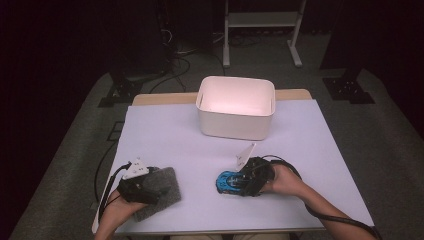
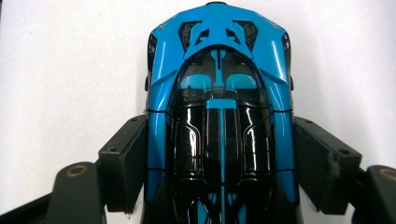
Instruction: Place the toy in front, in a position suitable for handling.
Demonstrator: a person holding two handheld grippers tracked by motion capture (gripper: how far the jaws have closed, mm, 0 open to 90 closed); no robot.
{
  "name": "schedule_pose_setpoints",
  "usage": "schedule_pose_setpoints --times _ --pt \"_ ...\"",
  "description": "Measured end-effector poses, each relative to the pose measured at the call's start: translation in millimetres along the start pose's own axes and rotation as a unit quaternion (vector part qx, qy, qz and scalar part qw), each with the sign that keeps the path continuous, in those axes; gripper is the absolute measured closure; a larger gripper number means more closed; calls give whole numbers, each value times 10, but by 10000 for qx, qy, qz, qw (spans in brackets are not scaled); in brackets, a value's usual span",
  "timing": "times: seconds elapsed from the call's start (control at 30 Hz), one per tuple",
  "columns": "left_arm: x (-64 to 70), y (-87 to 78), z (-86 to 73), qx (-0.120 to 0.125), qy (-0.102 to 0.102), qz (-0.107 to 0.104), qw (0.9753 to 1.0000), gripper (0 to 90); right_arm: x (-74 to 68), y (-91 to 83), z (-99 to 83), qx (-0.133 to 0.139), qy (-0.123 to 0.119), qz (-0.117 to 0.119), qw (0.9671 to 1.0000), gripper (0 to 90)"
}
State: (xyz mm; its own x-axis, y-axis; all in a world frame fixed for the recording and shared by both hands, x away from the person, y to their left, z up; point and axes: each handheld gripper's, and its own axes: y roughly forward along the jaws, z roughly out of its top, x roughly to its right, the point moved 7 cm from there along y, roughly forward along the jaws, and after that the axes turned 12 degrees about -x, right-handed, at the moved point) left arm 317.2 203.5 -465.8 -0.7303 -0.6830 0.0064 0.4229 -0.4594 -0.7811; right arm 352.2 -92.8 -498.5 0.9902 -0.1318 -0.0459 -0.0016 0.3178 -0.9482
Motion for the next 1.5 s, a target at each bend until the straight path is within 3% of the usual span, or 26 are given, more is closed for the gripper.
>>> schedule_pose_setpoints --times 0.23,0.6,0.67,0.83,0.87,0.9,1.0,1.07,1.1,1.13,1.2,1.3,1.43,1.5 --pt "49 38 4 -70 168 -112 9998 88 -1 -54 -40 362 259 259 9987 185" --pt "130 107 9 -176 549 -338 9978 162 -14 -186 -216 702 426 151 9965 149" --pt "143 133 -15 -298 690 -389 9964 219 -19 -210 -270 776 432 123 9960 148" --pt "148 218 -58 -499 654 -460 9955 241 -20 -241 -352 885 503 73 9948 149" --pt "148 237 -72 -567 698 -466 9949 280 -17 -247 -369 945 537 84 9940 149" --pt "142 285 -104 -725 749 -421 9937 380 -12 -250 -399 1061 574 112 9926 149" --pt "133 308 -115 -722 698 -412 9941 447 -12 -247 -422 1135 617 122 9915 149" --pt "132 293 -109 -719 716 -345 9942 557 -14 -237 -438 1178 651 136 9908 148" --pt "149 294 -108 -720 781 -304 9939 667 -11 -221 -450 1165 642 123 9910 149" --pt "149 294 -108 -720 781 -304 9939 699 -11 -221 -450 1165 642 123 9910 149" --pt "156 288 -102 -760 849 -275 9931 725 -13 -203 -458 1141 651 139 9912 149" --pt "156 286 -88 -764 789 -291 9935 780 -29 -188 -454 1137 640 155 9913 143" --pt "171 253 -25 -524 615 -536 9953 790 -28 -167 -461 1147 650 139 9912 142" --pt "238 187 99 -226 553 -757 9953 790 -30 -162 -471 1146 640 140 9912 142"
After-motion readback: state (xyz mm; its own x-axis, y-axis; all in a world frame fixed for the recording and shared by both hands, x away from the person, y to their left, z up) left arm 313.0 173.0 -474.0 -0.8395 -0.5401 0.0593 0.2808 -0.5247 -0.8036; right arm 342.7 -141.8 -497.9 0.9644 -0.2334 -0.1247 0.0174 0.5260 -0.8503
